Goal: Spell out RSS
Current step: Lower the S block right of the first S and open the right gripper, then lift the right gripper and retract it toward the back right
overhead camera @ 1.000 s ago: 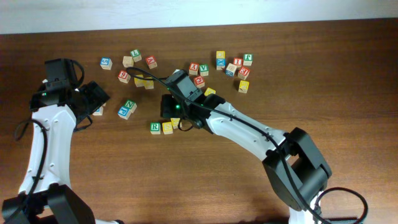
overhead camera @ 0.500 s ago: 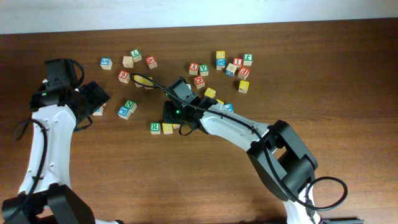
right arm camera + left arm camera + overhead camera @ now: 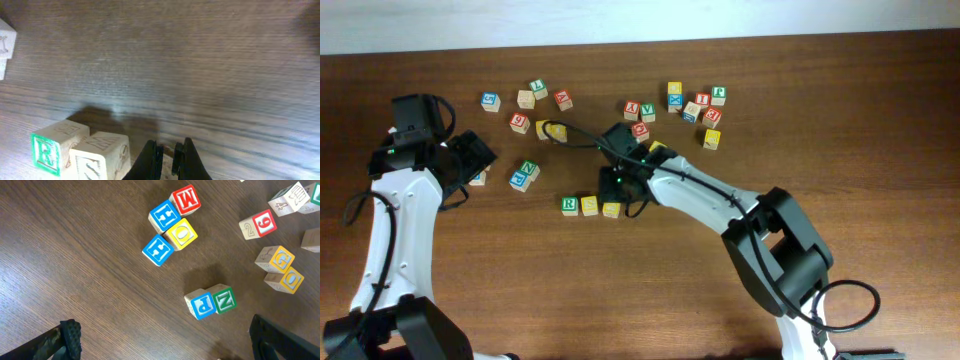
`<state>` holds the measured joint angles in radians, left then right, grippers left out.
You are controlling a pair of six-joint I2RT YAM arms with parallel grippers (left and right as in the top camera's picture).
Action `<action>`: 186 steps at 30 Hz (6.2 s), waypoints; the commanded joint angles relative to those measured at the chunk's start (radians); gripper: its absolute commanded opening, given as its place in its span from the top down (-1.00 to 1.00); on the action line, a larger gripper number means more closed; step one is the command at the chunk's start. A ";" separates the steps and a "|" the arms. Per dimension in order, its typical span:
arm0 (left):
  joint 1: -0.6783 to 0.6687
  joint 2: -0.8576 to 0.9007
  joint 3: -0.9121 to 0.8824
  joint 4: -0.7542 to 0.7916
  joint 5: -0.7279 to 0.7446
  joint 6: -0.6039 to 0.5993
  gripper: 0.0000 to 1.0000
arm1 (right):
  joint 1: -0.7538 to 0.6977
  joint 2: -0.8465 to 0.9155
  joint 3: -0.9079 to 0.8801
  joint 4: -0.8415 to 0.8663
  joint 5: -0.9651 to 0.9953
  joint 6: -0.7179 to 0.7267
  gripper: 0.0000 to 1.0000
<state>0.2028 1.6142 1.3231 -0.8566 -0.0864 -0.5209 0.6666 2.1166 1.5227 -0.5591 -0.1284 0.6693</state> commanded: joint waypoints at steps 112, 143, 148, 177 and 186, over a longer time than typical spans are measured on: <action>0.005 -0.019 0.017 -0.001 -0.005 -0.009 -0.98 | -0.034 0.096 0.183 -0.103 -0.062 -0.164 0.91; 0.005 -0.019 0.017 -0.002 -0.005 -0.009 -0.98 | -0.011 0.126 0.217 -0.137 -0.131 -0.244 0.92; 0.005 -0.019 0.017 -0.001 -0.005 -0.009 -0.98 | -0.011 0.126 0.217 -0.148 -0.161 -0.254 0.92; 0.005 -0.019 0.017 -0.001 -0.005 -0.009 -0.98 | -0.064 0.048 0.810 -0.966 0.216 -0.158 0.92; 0.005 -0.019 0.017 -0.002 -0.005 -0.009 -0.98 | -0.076 -0.219 0.843 -1.140 0.301 -0.161 0.92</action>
<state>0.2028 1.6142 1.3231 -0.8566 -0.0864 -0.5209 0.5915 1.9934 2.3535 -1.6928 0.1284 0.5159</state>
